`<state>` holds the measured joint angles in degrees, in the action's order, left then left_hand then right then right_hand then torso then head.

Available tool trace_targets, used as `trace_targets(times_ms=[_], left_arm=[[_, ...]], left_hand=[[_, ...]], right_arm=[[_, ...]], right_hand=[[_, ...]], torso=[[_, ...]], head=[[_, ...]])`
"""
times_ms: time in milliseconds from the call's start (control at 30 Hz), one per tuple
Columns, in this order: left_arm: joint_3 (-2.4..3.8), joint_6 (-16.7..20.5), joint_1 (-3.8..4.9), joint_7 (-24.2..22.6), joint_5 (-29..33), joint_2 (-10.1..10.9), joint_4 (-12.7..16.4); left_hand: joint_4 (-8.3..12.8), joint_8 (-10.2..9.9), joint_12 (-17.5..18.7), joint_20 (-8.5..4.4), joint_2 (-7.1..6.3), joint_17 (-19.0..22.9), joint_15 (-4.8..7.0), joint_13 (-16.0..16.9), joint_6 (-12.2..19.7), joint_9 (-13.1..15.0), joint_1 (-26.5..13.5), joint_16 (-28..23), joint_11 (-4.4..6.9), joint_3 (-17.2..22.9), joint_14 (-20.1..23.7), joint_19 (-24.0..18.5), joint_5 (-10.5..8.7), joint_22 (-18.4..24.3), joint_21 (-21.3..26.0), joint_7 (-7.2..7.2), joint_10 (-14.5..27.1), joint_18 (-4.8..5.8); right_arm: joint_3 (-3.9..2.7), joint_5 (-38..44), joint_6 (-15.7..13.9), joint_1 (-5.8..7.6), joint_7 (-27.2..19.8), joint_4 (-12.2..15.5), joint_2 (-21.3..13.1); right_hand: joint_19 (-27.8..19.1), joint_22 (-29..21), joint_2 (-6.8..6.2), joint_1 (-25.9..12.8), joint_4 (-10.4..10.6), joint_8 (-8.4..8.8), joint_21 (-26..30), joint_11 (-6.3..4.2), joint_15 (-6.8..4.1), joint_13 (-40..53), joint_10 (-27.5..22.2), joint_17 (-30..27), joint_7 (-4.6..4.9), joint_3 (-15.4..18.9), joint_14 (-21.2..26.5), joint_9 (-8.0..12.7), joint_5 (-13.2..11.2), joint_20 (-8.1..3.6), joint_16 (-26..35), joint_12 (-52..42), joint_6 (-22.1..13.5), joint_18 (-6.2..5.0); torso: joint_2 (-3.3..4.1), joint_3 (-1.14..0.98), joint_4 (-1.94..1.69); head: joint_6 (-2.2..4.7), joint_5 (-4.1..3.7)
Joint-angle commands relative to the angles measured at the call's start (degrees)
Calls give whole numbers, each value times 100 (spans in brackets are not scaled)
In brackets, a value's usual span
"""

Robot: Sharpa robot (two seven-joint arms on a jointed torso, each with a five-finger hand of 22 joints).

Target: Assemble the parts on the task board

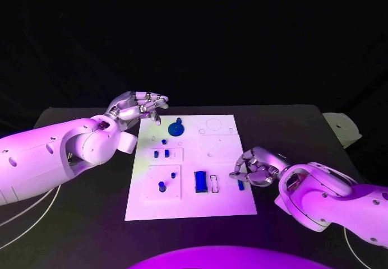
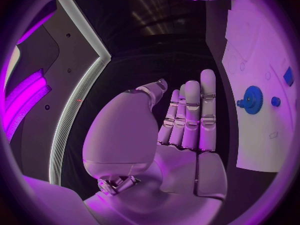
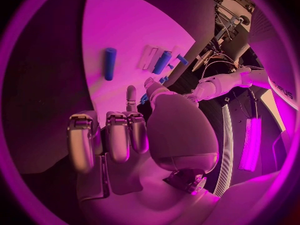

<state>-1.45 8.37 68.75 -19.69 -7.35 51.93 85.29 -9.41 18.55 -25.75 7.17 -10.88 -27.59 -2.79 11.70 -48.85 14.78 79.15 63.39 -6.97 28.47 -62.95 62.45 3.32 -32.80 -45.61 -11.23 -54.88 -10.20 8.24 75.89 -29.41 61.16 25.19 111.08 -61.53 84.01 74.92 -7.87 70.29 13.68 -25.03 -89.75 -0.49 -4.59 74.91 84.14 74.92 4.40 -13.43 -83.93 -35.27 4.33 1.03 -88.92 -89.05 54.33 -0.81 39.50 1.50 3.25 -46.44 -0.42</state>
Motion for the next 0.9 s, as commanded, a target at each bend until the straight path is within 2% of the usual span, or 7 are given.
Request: trace_targets(times_ms=[33, 233, 333, 700, 900], left_arm=[[2, -80, 4, -34, -9, 4, 25], [1, -83, 4, -34, -9, 10, 33], [0, -88, 4, -33, -9, 6, 33], [-1, -90, 4, -32, -9, 13, 29], [-1, -88, 4, -28, -9, 21, 30]], left_hand=[[2, 24, -30, 42, 20, 8, 14, 6, 40, 8, -52, -21, -12, 24, 33, 3, -15, 9, 33, 7, 37, -39], [2, 24, -30, 42, 20, 8, 14, 6, 40, 8, -52, -21, -12, 24, 33, 3, -15, 9, 33, 7, 37, -39], [2, 24, -30, 42, 20, 8, 14, 6, 40, 8, -52, -21, -12, 24, 33, 3, -15, 9, 33, 7, 37, -39], [-1, 27, -37, 42, 17, 12, 13, 7, 43, 10, -60, -24, -13, 23, 34, 5, -15, 13, 40, 5, 41, -38], [-1, 27, -37, 42, 17, 12, 13, 7, 43, 10, -60, -24, -13, 23, 34, 5, -15, 13, 40, 5, 41, -38]], right_arm=[[7, 389, -51, -16, -115, 22, -126], [16, 607, -4, -83, 40, 7, -287], [20, 696, 20, -141, 140, -22, -289], [32, 808, 100, -304, 341, -181, -74], [33, 913, 164, -353, 441, -272, 43]], right_hand=[[599, 1508, -45, -8, 39, 34, -25, 41, 55, 1445, 534, 1282, 1, 8, -560, 9, 6, 50, -8, 1, -52, 81], [599, 1508, -46, -8, 40, 35, -25, 42, 56, 1452, 540, 1285, 2, 9, -560, 10, 5, 51, -10, -9, -52, 81], [599, 1508, -47, -11, 44, 41, -25, 45, 59, 1450, 538, 1282, 5, 10, -560, 12, 4, 54, -8, -7, -52, 81], [599, 1508, -75, -57, 83, 68, -25, 61, 77, 1441, 530, 1280, 19, 46, -559, 20, -20, 73, -8, 8, -24, 81], [599, 1508, -117, -88, 111, 96, -25, 71, 87, 1419, 512, 1271, 28, 90, -557, 25, -48, 87, -4, 41, -23, 81]], torso=[[7, -17, 8], [2, -13, 14], [3, -15, -9], [11, -11, -19], [13, -13, -12]], head=[[8, -15], [9, -43], [12, -57], [3, -48], [-21, -28]])
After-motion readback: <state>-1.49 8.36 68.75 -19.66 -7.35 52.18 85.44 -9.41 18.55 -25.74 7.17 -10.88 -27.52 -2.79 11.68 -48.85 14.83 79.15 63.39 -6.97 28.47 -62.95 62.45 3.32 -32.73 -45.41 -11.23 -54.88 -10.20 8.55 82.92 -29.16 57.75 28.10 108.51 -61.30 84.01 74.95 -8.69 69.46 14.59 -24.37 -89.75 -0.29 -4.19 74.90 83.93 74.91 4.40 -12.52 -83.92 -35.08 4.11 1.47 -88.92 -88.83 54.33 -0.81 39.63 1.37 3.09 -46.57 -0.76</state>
